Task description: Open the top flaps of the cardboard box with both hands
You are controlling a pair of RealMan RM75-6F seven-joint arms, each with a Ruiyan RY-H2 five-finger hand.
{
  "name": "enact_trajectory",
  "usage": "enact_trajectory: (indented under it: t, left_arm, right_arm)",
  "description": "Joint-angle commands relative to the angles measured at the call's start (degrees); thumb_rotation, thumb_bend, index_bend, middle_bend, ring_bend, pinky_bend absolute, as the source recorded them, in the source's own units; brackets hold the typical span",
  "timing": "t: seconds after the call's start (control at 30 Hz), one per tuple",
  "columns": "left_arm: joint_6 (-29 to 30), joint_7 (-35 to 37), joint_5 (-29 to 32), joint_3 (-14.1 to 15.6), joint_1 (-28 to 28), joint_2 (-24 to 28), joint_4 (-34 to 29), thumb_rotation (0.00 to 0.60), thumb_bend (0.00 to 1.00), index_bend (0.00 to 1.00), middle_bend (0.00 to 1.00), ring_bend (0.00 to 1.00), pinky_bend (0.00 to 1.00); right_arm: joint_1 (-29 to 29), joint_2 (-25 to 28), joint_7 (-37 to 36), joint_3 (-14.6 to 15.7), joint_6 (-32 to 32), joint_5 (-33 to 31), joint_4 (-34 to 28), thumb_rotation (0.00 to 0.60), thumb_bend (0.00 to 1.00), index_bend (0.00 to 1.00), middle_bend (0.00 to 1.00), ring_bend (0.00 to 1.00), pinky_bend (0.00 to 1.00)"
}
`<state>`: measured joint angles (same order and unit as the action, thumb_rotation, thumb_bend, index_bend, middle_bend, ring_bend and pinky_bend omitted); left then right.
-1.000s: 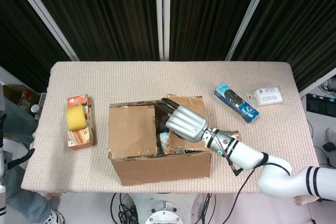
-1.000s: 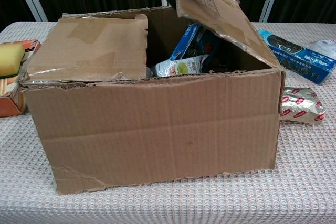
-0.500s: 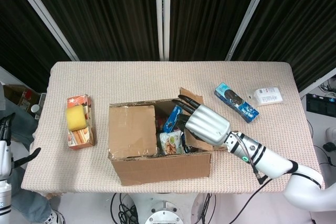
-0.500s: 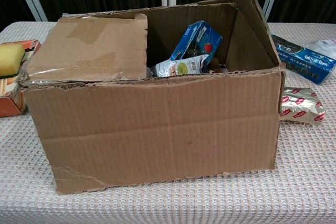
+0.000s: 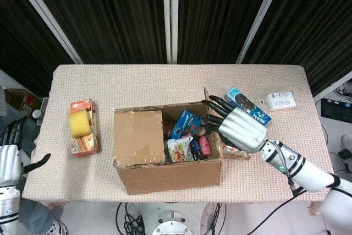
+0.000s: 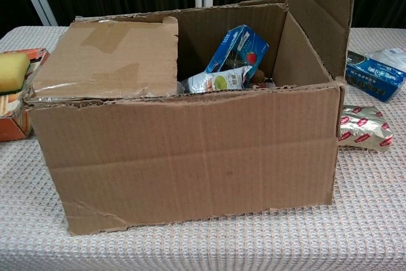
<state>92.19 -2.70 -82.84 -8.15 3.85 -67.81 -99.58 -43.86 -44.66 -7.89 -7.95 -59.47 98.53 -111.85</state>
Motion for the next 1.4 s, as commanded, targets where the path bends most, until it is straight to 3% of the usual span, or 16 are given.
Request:
enact_trajectory:
  t: [0.03, 0.37, 0.63, 1.0, 1.4]
  left_arm:
    - [-0.5, -0.5, -0.2, 0.1, 0.3, -0.1, -0.5, 0.600, 0.09, 0.06, 0.11, 0.08, 0.19]
    - [-1.0, -2.2, -0.6, 0.1, 0.9, 0.1, -2.2, 0.600, 0.09, 0.06, 0.10, 0.08, 0.19]
    - [-1.6, -2.8, -0.7, 0.4, 1.3, -0.2, -2.8, 0.600, 0.09, 0.06, 0.10, 0.08, 0.19]
    - [-2.5, -3.5, -1.0, 0.5, 2.0, -0.3, -4.0, 0.600, 0.09, 0.06, 0.10, 0.08, 0.19]
    - [-1.5, -4.3, -1.8, 0.8, 1.7, -0.1, -4.9, 0.600, 0.09, 0.06, 0.10, 0.08, 0.19]
  right_arm:
    - [1.2, 0.8, -1.5, 0.5, -1.7, 1.0, 0.7, 0.600, 0.90, 0.43, 0.29, 0.00, 0.00]
    - [4.0, 3.6, -4.5, 1.2, -4.9, 3.2, 1.1, 0.600, 0.88, 0.35, 0.29, 0.00, 0.00]
    - [6.1, 5.2, -7.2, 2.0, -6.8, 4.2, 1.7, 0.600, 0.82, 0.34, 0.29, 0.00, 0.00]
    - [9.6, 8.5, -11.6, 3.0, -10.3, 5.2, 3.4, 0.600, 0.82, 0.32, 0.29, 0.00, 0.00]
    - [12.9, 7.9, -15.0, 4.9, -11.7, 5.5, 7.2, 0.600, 0.82, 0.30, 0.29, 0.00, 0.00]
